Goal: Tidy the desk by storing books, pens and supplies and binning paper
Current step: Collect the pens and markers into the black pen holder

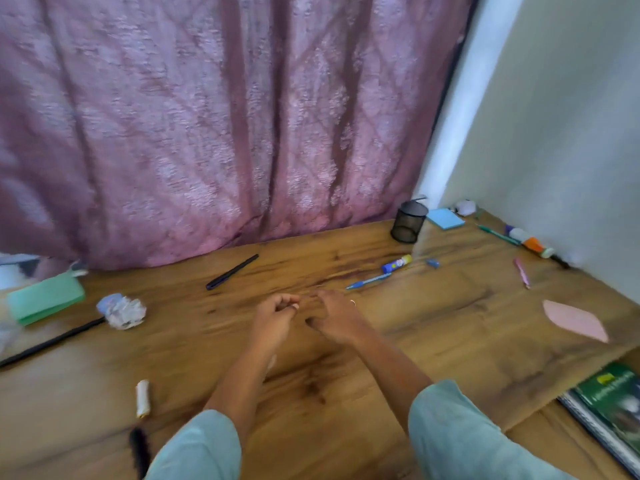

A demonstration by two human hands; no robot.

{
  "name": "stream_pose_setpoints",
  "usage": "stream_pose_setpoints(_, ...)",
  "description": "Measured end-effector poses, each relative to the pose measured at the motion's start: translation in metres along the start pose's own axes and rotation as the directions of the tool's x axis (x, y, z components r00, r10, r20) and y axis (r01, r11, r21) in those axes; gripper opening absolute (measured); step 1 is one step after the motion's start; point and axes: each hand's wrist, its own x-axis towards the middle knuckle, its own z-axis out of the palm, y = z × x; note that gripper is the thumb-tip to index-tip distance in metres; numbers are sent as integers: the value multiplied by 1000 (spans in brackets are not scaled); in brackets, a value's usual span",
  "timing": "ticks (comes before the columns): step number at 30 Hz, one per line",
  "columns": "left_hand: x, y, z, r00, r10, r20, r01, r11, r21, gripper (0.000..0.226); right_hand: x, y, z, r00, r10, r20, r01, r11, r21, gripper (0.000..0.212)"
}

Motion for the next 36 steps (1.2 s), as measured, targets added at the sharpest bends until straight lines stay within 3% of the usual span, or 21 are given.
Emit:
stream_pose_setpoints(4,42,22,38,990,76,122,-76,997,-5,19,19,26,-37,993,54,-109,-57,998,-26,49)
stream_pose_setpoints(10,83,42,83,959,98,267,-110,994,28,18,52,61,-78,944,196,-267,-174,979,104,45)
stream_pose_setpoints(19,137,58,141,951,114,288,-155,980,124,20,129,124,-146,854,289,-433,-266,957,115,48)
stream_pose_setpoints(31,185,55,187,974,21,228,-77,968,240,14,225,202,-191,850,337,-404,-420,897,-137,76)
stream_pose_setpoints(33,190,55,201,969,5,246,-64,970,233,15,238,211,-195,859,314,-405,-388,914,-114,81)
stream_pose_setpoints(36,195,59,222,963,-31,269,-30,975,221,11,247,221,-201,882,231,-410,-256,967,-6,73)
